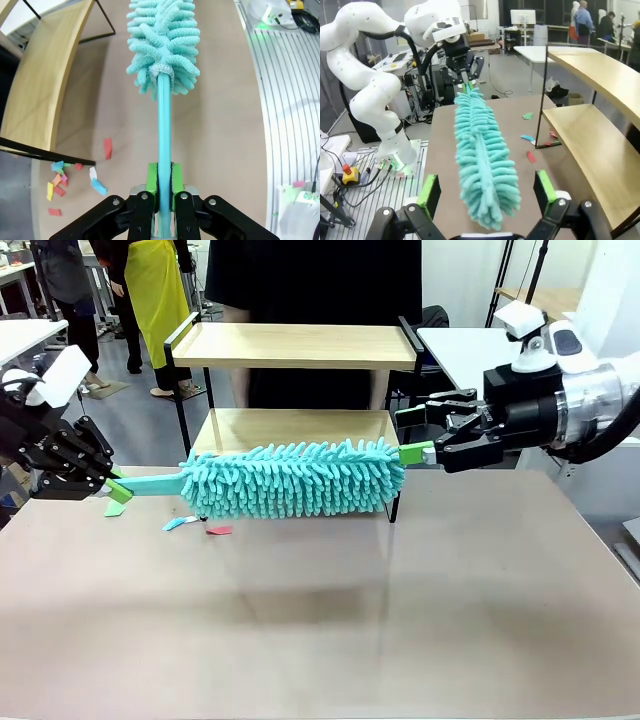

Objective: Clean the shelf.
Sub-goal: Hand the Duster back to the human.

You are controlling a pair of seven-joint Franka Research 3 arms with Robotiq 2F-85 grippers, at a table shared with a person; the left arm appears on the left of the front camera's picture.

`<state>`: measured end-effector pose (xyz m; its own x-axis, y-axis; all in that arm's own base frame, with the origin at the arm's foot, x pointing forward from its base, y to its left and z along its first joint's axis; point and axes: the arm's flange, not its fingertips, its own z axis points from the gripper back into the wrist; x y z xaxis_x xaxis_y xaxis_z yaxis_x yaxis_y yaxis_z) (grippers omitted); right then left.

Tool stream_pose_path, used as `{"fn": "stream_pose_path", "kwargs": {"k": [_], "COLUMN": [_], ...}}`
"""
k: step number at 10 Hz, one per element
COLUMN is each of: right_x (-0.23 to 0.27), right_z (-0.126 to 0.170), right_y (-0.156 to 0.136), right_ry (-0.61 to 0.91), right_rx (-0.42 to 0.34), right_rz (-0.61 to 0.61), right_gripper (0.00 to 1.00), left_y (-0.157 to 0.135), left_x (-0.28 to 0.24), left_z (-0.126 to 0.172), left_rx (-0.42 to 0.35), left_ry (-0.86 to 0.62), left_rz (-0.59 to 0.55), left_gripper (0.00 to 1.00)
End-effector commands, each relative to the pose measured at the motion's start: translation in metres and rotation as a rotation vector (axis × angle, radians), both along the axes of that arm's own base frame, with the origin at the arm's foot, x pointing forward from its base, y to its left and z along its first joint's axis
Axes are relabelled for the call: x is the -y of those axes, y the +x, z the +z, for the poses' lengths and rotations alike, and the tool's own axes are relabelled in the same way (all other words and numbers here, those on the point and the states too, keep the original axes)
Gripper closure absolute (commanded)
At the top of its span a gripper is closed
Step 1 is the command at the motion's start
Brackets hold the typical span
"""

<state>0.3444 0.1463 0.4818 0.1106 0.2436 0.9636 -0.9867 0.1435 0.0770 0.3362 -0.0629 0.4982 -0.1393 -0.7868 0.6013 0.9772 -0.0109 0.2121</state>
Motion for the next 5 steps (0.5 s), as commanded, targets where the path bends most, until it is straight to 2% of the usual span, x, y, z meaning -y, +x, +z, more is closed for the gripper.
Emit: {"fn": "stream_pose_path", "kwargs": {"k": [1, 2, 5], "right_x": [-0.015, -0.019, -0.036], "right_z": [-0.022, -0.031, -0.046], "right_y": [0.026, 0.028, 0.024], "right_ry": [0.081, 0.101, 0.174], "right_rx": [-0.021, -0.032, -0.092], "right_rz": [-0.058, -0.066, 0.036], "right_gripper": [0.00, 0.00, 0.00], "left_y": [0.001, 0.001, 0.001], "left_x": [-0.001, -0.001, -0.001], "left_z": [0.002, 0.002, 0.002], "left_rx": [0.012, 0.012, 0.012], "left_ry": [-0.028, -0.028, -0.028], "left_rz": [-0.018, -0.018, -0.018], "left_gripper": [0.87, 0.87, 0.87]}}
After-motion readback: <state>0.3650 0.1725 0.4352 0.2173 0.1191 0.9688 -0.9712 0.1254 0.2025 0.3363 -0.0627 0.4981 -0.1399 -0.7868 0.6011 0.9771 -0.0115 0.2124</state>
